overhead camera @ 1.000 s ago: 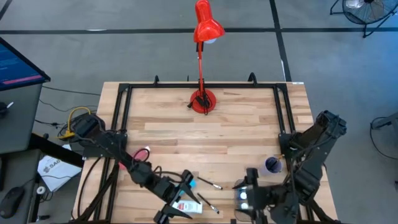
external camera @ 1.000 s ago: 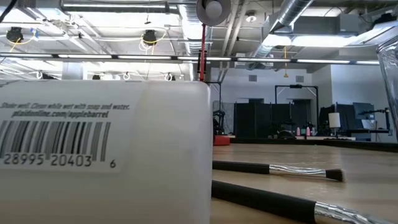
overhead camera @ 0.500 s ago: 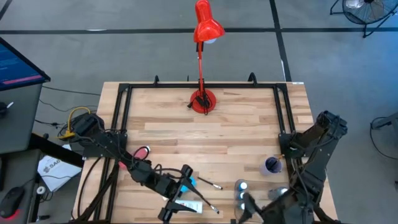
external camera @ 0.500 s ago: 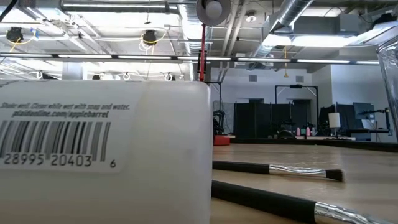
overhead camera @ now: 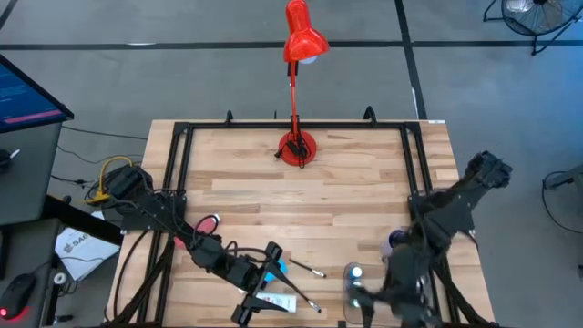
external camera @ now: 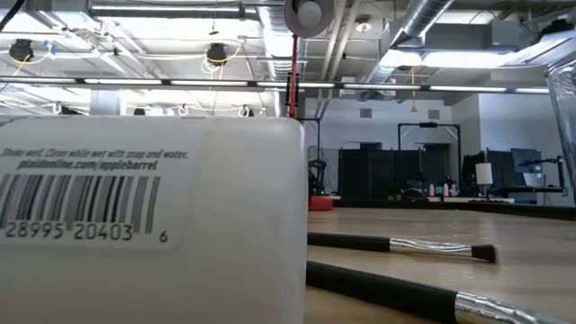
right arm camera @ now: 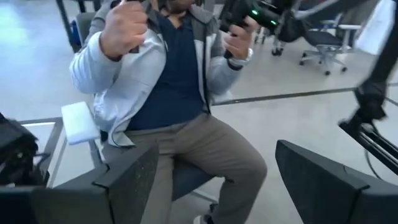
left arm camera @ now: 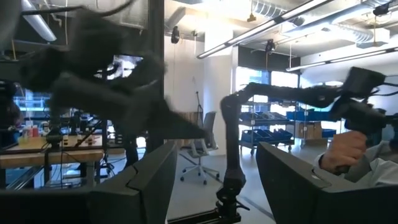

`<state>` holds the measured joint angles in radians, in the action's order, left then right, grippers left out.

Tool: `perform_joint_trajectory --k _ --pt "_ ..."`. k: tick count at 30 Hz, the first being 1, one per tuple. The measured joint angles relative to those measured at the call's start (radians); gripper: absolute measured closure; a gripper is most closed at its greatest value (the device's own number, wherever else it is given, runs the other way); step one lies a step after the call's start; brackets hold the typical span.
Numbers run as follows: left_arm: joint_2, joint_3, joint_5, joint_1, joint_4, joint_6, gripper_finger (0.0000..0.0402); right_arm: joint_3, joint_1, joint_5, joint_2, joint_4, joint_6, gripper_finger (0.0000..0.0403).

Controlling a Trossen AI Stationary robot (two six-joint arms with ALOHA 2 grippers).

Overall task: Pick & Place Paint Supplies
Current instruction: Adjust the black paint bottle in the transparent bin

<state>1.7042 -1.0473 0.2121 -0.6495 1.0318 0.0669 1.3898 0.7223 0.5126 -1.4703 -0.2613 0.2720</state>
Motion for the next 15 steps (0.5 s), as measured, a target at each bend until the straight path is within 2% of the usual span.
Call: perform_joint_trajectory --k 4,10,15 --pt "0.000 0.000 0.002 0.000 -0.005 0.000 0.0192 -0.242 -0.097 0.064 0.169 0.131 -0.034 0.0088" --pt "0.000 0.000 0.003 0.014 -0.014 0.002 0.0192 -0.652 -0.192 0.245 0.430 0.501 -0.087 0.0088" --pt "0.000 0.000 0.010 0.047 -0.043 -0.007 0.0192 -0.901 -0.277 0.241 0.549 0.737 -0.197 0.0088"
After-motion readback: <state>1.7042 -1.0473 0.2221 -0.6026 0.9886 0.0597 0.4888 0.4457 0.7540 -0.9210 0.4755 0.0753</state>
